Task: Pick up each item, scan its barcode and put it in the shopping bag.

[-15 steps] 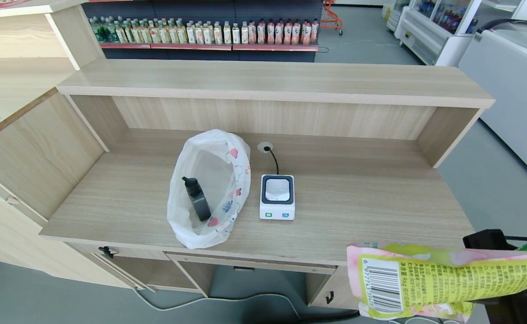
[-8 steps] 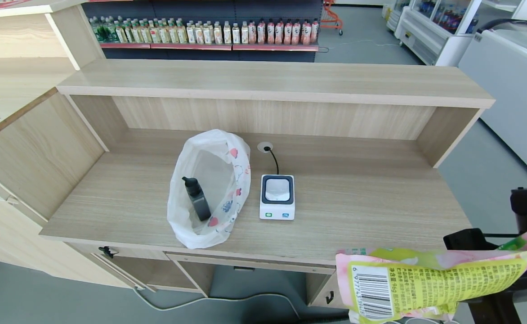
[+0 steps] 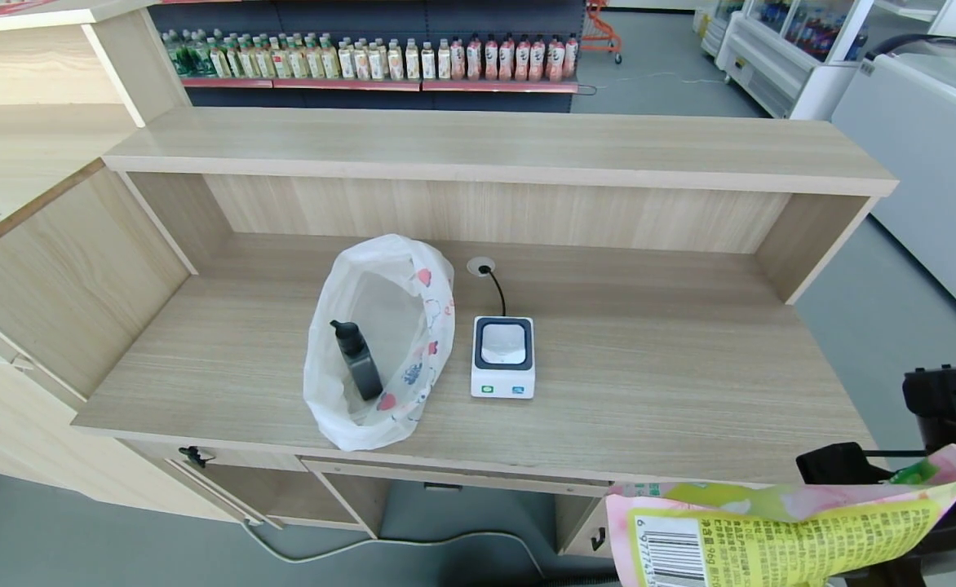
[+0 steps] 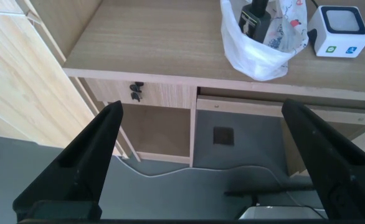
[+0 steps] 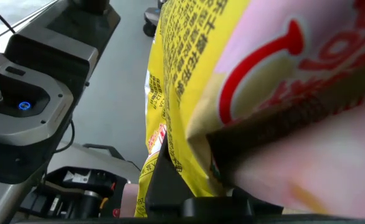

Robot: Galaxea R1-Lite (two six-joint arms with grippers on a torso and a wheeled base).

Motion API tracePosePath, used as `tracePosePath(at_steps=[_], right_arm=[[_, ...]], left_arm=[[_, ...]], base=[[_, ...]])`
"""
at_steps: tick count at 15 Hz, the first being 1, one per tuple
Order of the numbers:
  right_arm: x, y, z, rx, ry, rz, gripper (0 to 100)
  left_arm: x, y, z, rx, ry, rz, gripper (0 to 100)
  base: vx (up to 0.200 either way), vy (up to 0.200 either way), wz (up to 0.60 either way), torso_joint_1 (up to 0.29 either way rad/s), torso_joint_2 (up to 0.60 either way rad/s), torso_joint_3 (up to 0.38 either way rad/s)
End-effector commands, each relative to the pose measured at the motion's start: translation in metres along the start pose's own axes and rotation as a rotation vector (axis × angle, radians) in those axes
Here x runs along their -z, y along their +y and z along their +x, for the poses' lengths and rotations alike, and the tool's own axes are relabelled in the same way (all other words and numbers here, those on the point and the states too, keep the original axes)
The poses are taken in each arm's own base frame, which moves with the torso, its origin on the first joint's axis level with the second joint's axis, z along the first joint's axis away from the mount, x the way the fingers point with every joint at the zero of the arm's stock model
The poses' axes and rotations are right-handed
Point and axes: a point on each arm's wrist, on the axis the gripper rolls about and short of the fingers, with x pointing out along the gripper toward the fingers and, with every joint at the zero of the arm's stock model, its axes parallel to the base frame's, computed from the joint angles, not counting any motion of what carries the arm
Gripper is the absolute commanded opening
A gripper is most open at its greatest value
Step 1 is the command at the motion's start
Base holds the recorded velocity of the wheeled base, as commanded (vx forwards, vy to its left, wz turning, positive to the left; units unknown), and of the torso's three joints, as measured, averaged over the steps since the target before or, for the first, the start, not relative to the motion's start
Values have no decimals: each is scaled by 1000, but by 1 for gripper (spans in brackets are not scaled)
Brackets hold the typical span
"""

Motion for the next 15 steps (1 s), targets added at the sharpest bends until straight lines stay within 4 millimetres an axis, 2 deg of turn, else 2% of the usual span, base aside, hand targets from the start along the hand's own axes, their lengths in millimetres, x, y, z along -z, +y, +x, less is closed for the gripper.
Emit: tracePosePath(at_steps=[1, 15], right_arm=[[1, 2, 0, -3, -1, 9, 0], [-5, 2, -3, 14, 7, -68, 0]], left_arm=[[0, 0, 0, 0, -1, 0, 100], [0, 0, 0, 0, -1, 0, 100]], base=[[0, 0, 0, 0, 0, 0], [0, 0, 0, 0, 0, 0]])
